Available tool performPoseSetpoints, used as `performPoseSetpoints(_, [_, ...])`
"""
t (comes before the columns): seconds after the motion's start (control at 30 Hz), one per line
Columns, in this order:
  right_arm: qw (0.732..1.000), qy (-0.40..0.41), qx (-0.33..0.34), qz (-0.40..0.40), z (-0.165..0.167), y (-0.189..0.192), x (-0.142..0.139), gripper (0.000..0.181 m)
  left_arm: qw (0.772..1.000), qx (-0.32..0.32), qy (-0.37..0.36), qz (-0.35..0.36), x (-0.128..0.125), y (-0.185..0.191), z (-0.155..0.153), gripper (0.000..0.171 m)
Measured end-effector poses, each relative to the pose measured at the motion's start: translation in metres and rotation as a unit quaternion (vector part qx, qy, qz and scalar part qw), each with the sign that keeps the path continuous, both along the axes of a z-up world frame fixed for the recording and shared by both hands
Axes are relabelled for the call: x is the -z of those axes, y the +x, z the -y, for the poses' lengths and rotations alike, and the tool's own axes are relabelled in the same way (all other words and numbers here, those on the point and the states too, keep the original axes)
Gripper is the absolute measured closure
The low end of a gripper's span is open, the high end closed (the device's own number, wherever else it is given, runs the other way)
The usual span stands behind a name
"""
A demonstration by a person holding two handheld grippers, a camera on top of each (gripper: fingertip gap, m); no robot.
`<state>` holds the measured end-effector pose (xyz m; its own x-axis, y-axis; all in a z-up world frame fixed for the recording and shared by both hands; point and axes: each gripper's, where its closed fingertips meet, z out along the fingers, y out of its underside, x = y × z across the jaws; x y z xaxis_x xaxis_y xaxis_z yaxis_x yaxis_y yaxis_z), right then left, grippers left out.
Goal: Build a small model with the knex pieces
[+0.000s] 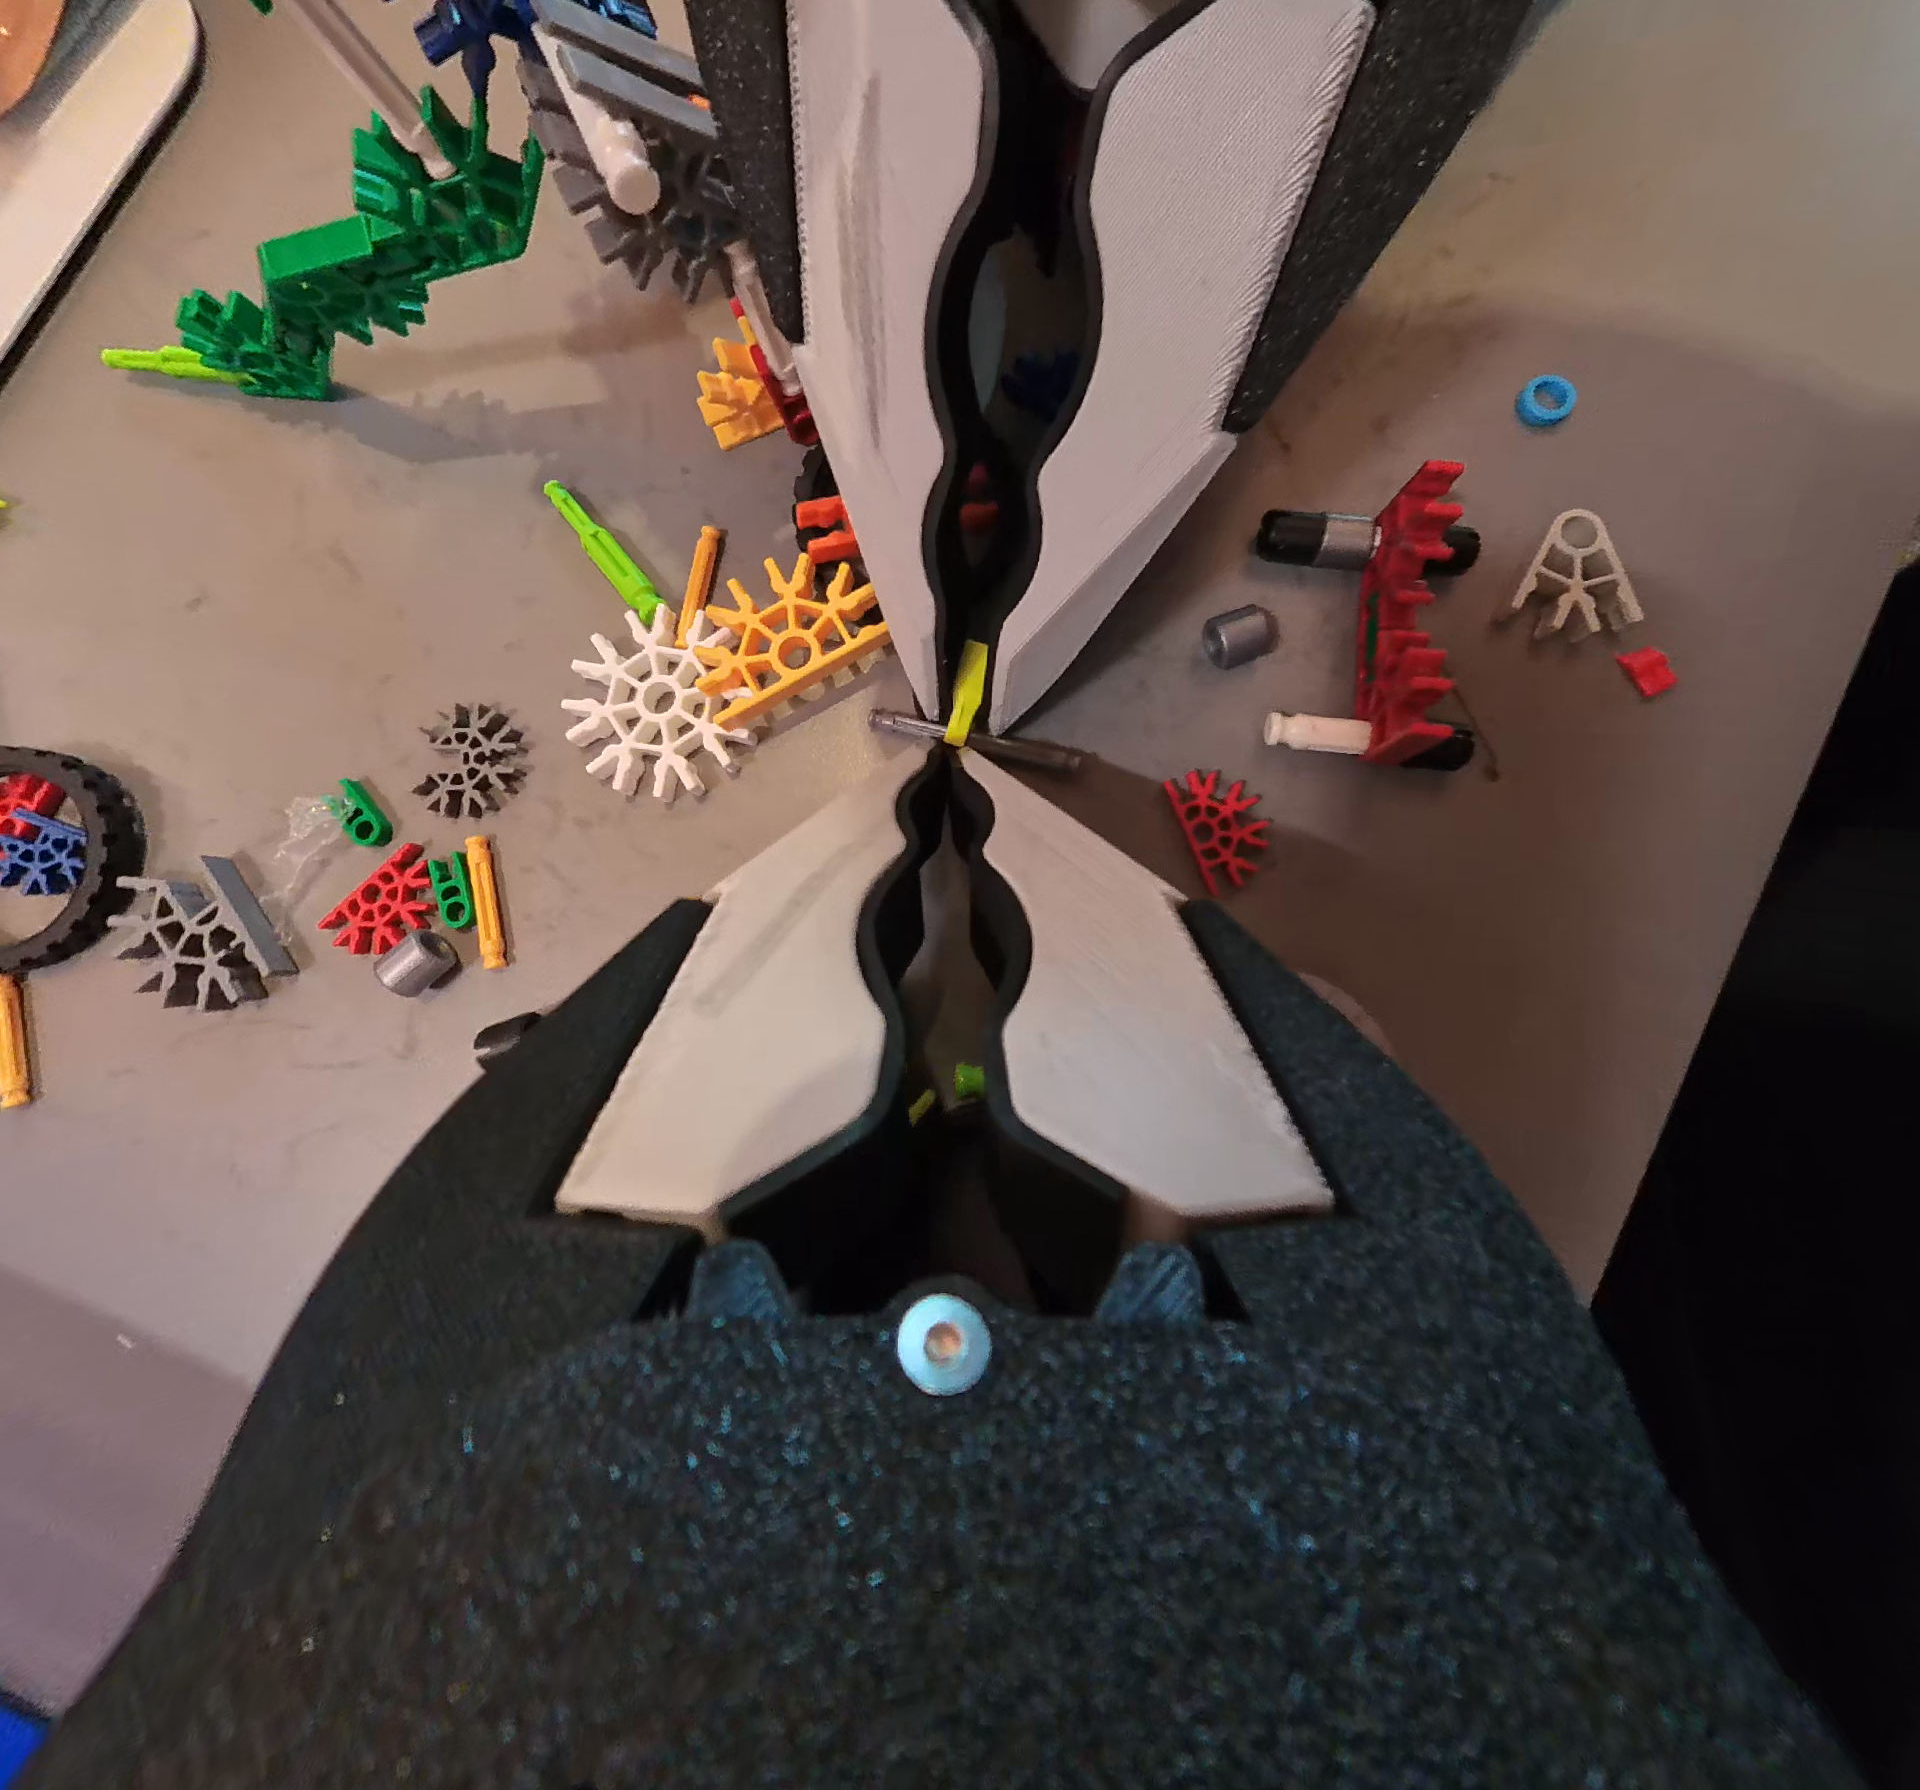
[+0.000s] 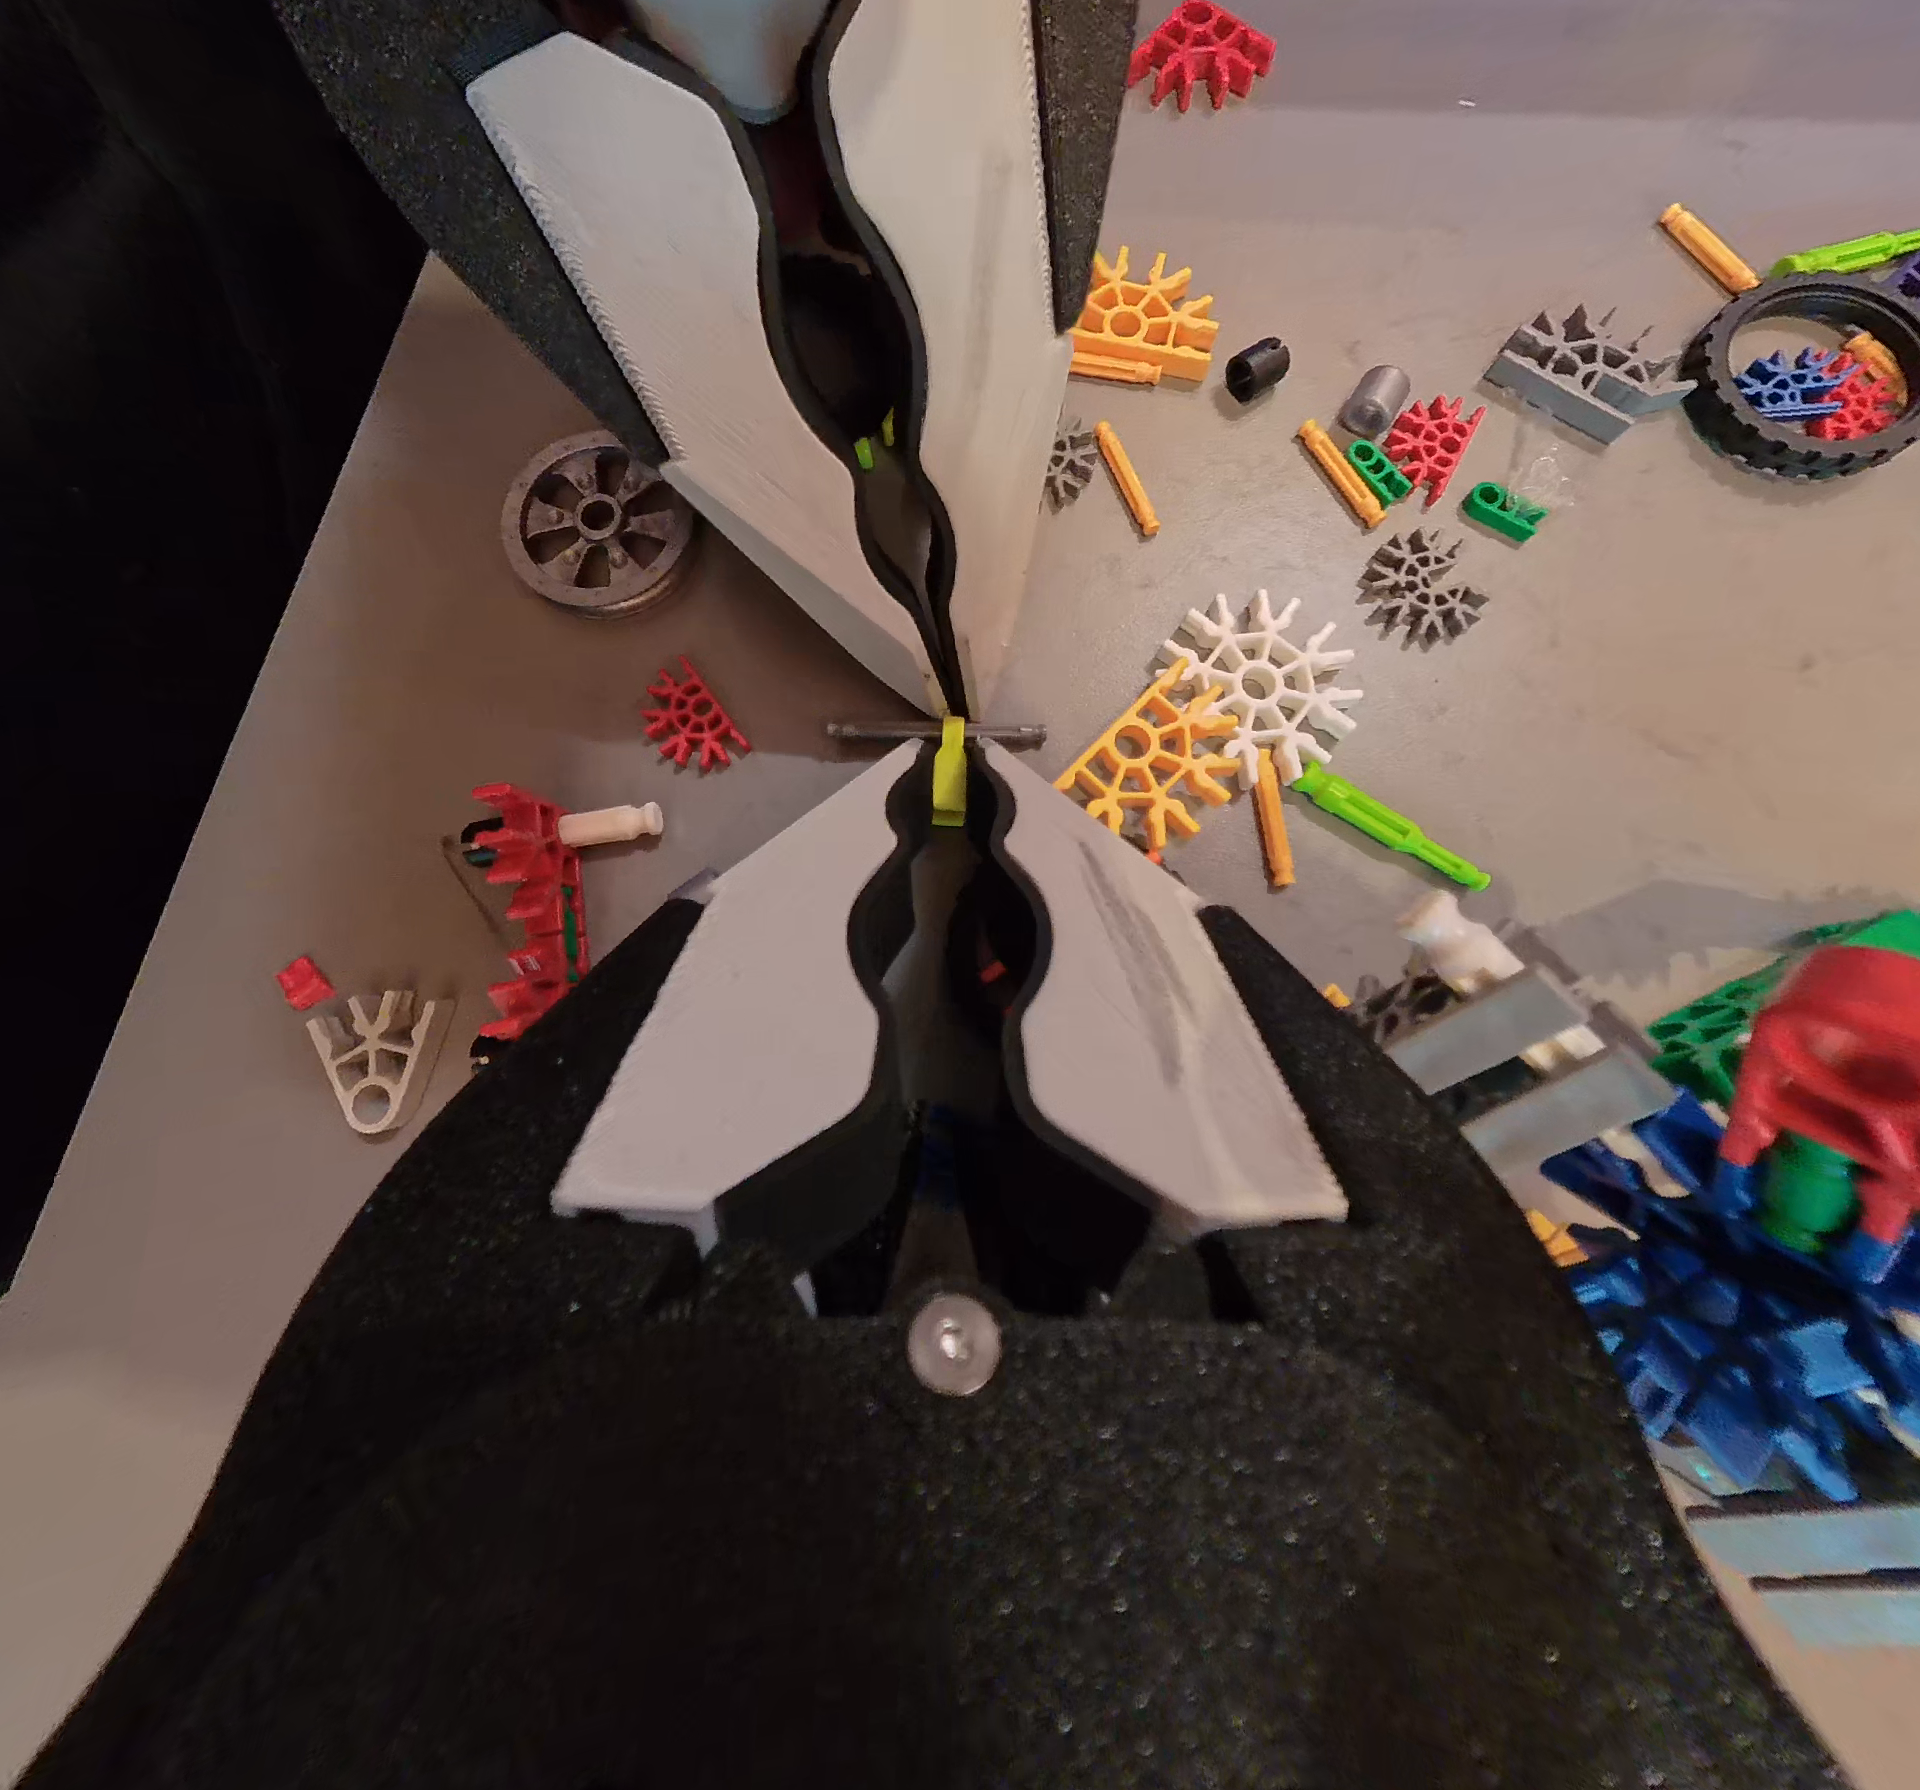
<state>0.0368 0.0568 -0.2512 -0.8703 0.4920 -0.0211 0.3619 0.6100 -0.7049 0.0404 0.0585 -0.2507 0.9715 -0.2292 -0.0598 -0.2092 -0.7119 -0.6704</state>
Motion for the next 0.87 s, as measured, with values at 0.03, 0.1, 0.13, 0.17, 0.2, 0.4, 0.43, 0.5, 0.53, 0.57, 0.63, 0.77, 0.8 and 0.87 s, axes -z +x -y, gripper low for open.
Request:
performPoseSetpoints(0.03, [1.000, 0.000, 0.001, 0.001, 0.0001, -0.0001, -0.0001, 0.179, 1.000, -0.005, 0.002, 0.002, 0.0000, 0.0000, 0.0000, 0.171])
performPoseSetpoints(0.1, [1.000, 0.000, 0.002, 0.000, 0.0001, -0.0001, -0.0001, 0.179, 1.000, -0.014, 0.007, 0.006, -0.0001, 0.0000, -0.0001, 0.171])
performPoseSetpoints(0.13, [1.000, 0.000, 0.003, 0.002, 0.0000, -0.0001, -0.0001, 0.179, 1.000, -0.018, 0.008, 0.006, -0.0001, 0.0000, -0.0003, 0.171])
performPoseSetpoints(0.17, [1.000, -0.001, 0.003, 0.002, 0.0001, -0.0001, -0.0001, 0.179, 1.000, -0.022, 0.008, 0.005, -0.0001, 0.0000, -0.0003, 0.171])
performPoseSetpoints(0.2, [1.000, -0.001, 0.004, 0.002, 0.0000, -0.0001, -0.0001, 0.179, 1.000, -0.026, 0.010, 0.004, -0.0002, 0.0000, -0.0004, 0.171])
performPoseSetpoints(0.4, [1.000, -0.001, 0.004, 0.003, 0.0000, 0.0000, -0.0001, 0.179, 0.999, -0.050, 0.019, 0.001, -0.0004, -0.0003, -0.0009, 0.171])
performPoseSetpoints(0.43, [1.000, -0.002, 0.004, 0.003, 0.0000, 0.0000, -0.0001, 0.179, 0.998, -0.056, 0.022, 0.007, -0.0005, -0.0003, -0.0010, 0.171])
performPoseSetpoints(0.5, [1.000, -0.001, -0.003, 0.002, -0.0003, 0.0003, 0.0002, 0.178, 0.999, -0.048, 0.021, -0.003, 0.0000, -0.0006, -0.0003, 0.171])
performPoseSetpoints(0.53, [1.000, -0.001, -0.004, 0.001, -0.0004, 0.0005, 0.0002, 0.177, 0.999, -0.037, 0.013, -0.008, 0.0003, -0.0008, 0.0002, 0.171])
performPoseSetpoints(0.57, [1.000, -0.001, -0.005, -0.001, -0.0005, 0.0008, 0.0004, 0.177, 1.000, -0.029, 0.002, -0.006, 0.0004, -0.0007, 0.0002, 0.171])
performPoseSetpoints(0.63, [1.000, 0.000, -0.011, -0.004, -0.0008, 0.0013, 0.0006, 0.177, 1.000, 0.000, -0.013, -0.028, 0.0009, -0.0006, 0.0009, 0.171])
performPoseSetpoints(0.77, [1.000, -0.002, -0.013, -0.003, -0.0007, 0.0016, 0.0006, 0.176, 0.999, 0.036, -0.025, -0.015, 0.0011, -0.0010, 0.0015, 0.171])
performPoseSetpoints(0.8, [1.000, -0.002, -0.013, -0.003, -0.0007, 0.0017, 0.0007, 0.176, 0.998, 0.046, -0.024, -0.022, 0.0013, -0.0010, 0.0016, 0.171])
performPoseSetpoints(0.87, [1.000, -0.003, -0.013, -0.002, -0.0008, 0.0016, 0.0007, 0.176, 0.997, 0.066, -0.027, -0.017, 0.0009, 0.0021, 0.0032, 0.167])
